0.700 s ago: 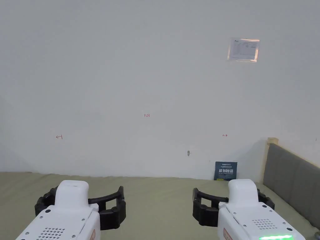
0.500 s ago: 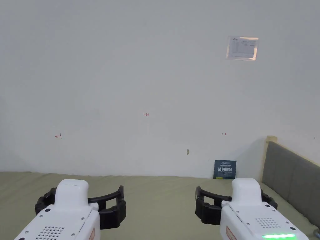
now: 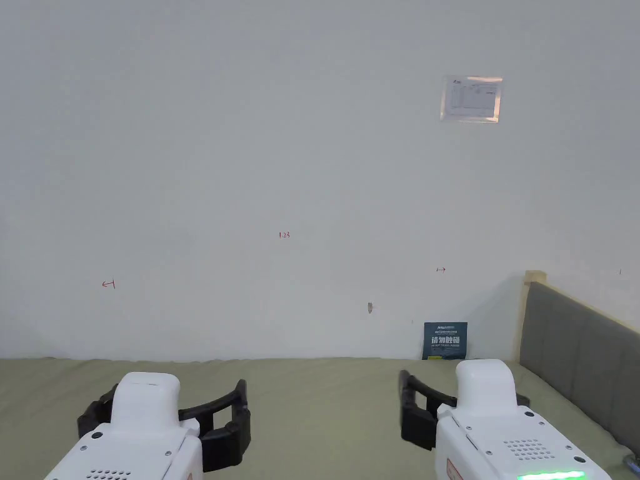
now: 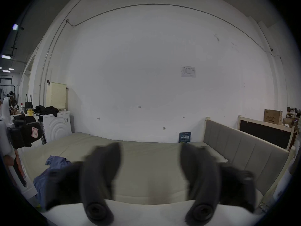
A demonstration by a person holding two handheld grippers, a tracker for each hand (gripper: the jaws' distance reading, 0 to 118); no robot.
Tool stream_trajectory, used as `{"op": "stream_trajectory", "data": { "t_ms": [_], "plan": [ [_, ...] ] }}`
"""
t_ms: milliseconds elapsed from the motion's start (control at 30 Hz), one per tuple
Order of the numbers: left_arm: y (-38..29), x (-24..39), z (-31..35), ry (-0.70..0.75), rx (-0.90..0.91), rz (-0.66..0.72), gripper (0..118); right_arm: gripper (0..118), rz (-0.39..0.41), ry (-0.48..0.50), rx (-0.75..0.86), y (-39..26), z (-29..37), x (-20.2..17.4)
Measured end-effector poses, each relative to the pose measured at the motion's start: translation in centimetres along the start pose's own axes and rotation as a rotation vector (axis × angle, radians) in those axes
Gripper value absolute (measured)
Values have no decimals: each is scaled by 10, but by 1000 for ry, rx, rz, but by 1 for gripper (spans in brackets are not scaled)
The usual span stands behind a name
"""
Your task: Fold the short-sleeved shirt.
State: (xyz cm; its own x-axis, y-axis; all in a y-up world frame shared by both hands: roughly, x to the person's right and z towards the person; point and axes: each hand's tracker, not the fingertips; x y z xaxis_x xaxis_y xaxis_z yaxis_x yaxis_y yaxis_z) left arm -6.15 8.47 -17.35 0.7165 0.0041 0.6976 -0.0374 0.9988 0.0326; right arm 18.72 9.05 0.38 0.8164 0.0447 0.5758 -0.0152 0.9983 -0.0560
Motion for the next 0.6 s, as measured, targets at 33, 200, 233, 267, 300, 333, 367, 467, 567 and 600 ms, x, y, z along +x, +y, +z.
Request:
{"op": "stream_trajectory", "data": {
  "t_ms": [33,200,233,267,300,333,367,467,567,600],
  "plan": [
    [0,1,0,-2,1,-7,82,44,7,-9,0,0,0,-1],
    [-3,6,-3,-24,-16,-8,0,1,9,-22,4,-2,3,1],
    [-3,6,-4,-15,-19,-15,0,0,9,-14,-1,-2,3,2],
    [-4,9,-4,-3,-16,-30,0,0,14,-23,-2,-2,2,2],
    [-5,9,-4,-13,-16,-37,0,0,17,-27,-3,-2,2,3],
    [-5,10,-4,-13,-18,-35,0,0,15,-27,-3,-2,2,4],
    [-5,10,-4,-15,-19,-28,0,0,8,-23,-2,-3,3,6],
    [-6,10,-4,-28,-21,-17,0,0,3,-22,-8,-4,3,7],
    [-6,10,-4,-28,-16,-14,0,0,2,-12,-14,-6,2,8],
    [-5,11,-4,-27,-17,-14,0,0,4,-19,-12,-6,2,7]
  ]
}}
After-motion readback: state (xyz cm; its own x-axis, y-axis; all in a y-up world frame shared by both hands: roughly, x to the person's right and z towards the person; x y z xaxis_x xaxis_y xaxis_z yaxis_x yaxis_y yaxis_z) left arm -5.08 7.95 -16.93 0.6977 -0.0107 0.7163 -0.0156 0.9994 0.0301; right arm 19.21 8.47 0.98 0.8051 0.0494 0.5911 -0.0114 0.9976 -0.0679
